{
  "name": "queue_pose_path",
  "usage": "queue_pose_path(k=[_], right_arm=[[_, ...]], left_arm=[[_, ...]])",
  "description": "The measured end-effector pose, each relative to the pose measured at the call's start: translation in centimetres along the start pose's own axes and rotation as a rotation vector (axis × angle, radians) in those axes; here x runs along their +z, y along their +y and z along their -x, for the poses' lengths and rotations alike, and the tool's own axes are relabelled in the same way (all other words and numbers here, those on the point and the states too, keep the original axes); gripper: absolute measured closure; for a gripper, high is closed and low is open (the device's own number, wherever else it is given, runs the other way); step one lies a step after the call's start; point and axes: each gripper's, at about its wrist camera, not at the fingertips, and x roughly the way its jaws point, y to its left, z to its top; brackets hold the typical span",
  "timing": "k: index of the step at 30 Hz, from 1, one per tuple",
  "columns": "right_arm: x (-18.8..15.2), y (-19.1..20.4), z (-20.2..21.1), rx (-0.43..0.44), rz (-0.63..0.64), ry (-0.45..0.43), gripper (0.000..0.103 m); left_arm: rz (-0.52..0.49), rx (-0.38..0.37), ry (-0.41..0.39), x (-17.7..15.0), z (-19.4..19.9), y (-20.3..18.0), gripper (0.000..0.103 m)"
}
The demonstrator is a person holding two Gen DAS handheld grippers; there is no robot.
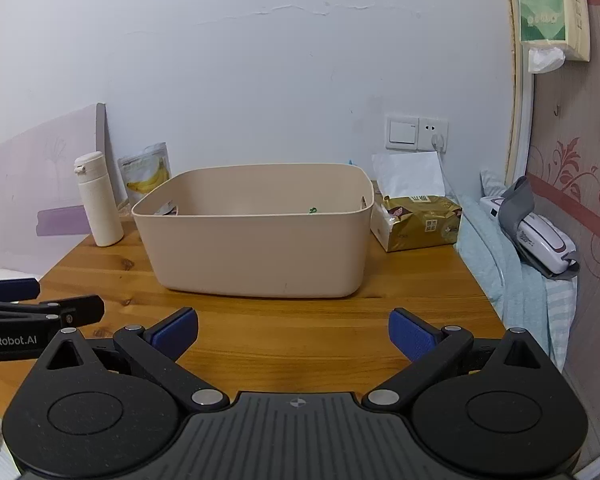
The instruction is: Organize objects
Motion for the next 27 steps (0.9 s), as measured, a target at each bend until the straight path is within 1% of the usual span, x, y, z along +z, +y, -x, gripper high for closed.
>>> queue_pose_path(k=[6,13,21,27], right_arm=[[-0.8,0.5,0.8,0.003,0.002,0.004,0.0],[-1.5,1.1,1.6,-0.004,0.037,0.011,0.0],[-2.6,1.3,2.0,0.012,0.029,0.031,0.0],[-3.4,1.2,2.1,0.012,0.021,0.043,0.0]], left_arm=[[-0.005,0.006,-0.001,-1.0,1.2,0.1,0.012],[0.006,0.0,0.024,-2.3,1.8,0.6,0.012],[-0.01,-0.016,0.036,-3.4,2.4,0.2,0.012],[-0.025,-0.024,0.033,-3.7,2.7,-0.4,0.012]])
